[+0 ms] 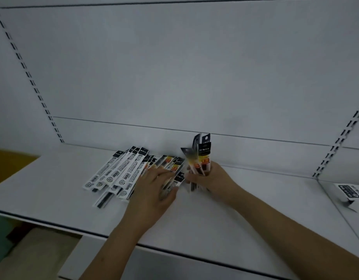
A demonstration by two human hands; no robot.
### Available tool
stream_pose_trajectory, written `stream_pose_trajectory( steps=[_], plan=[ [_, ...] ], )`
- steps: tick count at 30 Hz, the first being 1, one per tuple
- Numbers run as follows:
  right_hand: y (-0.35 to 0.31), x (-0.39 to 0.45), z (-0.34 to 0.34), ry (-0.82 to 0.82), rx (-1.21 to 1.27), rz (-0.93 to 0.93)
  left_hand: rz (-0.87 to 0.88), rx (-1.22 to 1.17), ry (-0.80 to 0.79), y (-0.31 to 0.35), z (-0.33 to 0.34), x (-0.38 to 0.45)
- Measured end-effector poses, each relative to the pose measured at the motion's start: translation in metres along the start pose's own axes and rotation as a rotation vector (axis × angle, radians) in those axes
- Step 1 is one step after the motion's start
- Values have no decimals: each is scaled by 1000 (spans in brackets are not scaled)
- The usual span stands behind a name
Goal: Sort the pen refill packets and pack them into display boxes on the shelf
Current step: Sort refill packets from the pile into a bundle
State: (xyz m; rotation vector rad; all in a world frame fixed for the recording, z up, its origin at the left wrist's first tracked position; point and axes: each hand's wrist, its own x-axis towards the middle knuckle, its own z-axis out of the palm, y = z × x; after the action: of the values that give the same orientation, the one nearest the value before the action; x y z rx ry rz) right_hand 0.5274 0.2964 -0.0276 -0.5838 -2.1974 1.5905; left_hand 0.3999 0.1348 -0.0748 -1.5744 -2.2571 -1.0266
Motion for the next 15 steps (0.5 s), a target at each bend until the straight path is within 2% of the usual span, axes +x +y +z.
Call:
stream_pose_trajectory(
  steps=[3, 5, 9, 12, 15],
  plan=[
    [6, -9, 2, 13, 7, 5, 2, -11, 77, 8, -9, 7],
    [6, -13, 3, -10, -47, -29, -33, -135, 77, 21, -17, 13],
    [11, -16, 6, -61, -179, -110, -179, -401, -80, 42, -23, 35],
    [15, -12, 7, -65, -202, -102, -188, -492, -220, 54, -26, 48],
    [15, -10, 11, -109, -257, -172, -246, -576, -242, 61, -21, 54]
  ],
)
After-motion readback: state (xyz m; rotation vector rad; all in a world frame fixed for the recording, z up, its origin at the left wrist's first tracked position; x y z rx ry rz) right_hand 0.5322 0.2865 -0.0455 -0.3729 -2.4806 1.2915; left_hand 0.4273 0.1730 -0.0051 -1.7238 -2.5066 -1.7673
